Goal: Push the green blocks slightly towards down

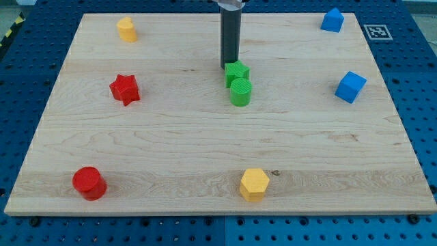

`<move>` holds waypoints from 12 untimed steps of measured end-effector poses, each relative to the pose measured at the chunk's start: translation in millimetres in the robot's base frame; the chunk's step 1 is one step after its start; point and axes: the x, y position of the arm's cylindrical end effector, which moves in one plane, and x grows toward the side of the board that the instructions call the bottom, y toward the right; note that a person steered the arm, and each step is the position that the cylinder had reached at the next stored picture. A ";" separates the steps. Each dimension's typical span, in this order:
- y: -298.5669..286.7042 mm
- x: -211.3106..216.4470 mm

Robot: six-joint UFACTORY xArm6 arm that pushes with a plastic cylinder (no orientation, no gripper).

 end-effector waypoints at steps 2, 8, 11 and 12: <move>48.0 -20.7; 110.4 -20.8; 71.2 -44.1; 63.9 -44.1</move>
